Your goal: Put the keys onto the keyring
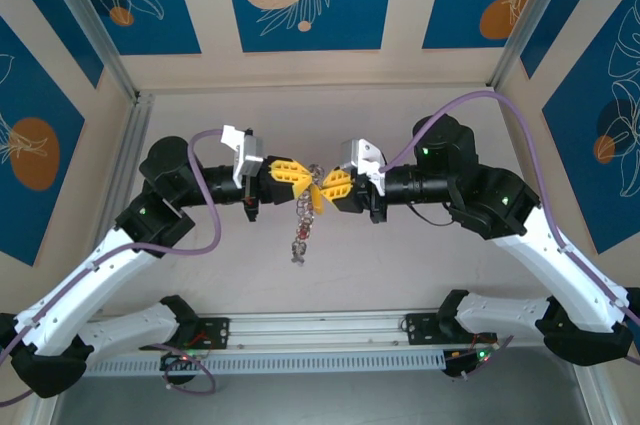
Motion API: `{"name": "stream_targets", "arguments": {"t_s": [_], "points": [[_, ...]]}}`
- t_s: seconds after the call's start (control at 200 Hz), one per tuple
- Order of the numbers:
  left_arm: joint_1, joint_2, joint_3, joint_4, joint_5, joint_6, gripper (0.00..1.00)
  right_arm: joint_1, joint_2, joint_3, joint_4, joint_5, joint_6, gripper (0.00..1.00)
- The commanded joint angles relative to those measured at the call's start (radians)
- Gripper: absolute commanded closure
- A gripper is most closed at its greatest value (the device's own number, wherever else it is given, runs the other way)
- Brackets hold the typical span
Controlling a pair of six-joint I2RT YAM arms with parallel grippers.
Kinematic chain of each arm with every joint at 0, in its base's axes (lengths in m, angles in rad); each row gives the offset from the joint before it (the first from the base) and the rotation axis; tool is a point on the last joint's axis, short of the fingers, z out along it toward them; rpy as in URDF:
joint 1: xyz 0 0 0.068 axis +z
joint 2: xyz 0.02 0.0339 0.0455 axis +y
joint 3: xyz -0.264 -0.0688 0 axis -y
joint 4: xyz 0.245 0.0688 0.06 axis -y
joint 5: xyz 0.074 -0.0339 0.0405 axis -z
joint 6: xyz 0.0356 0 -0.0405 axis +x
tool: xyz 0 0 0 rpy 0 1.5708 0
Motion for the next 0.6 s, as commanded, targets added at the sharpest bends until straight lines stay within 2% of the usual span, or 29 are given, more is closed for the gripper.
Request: {"name": "stream_targets", "arguments": {"t_s": [0.0, 0.29, 0.49, 0.545, 0.595], "points": [[0.011, -0.024, -0.005, 0.141, 0.044, -0.056, 1.00, -0.014, 0.002, -0.017, 0.050, -0.040, 0.035, 0.88], [0.026, -0.023, -0.046, 0.314, 0.061, -0.152, 1.00, -0.039, 0.008, -0.042, 0.073, -0.089, 0.078, 0.90], [0.028, -0.025, -0.056, 0.333, 0.060, -0.158, 1.00, -0.040, 0.019, -0.030, 0.062, -0.086, 0.081, 0.90], [0.031, -0.028, -0.056, 0.326, 0.060, -0.155, 1.00, -0.040, 0.006, -0.036, 0.060, -0.072, 0.076, 0.86], [0.034, -0.029, -0.052, 0.319, 0.063, -0.153, 1.00, -0.041, -0.013, -0.048, 0.058, -0.058, 0.072, 0.75]]}}
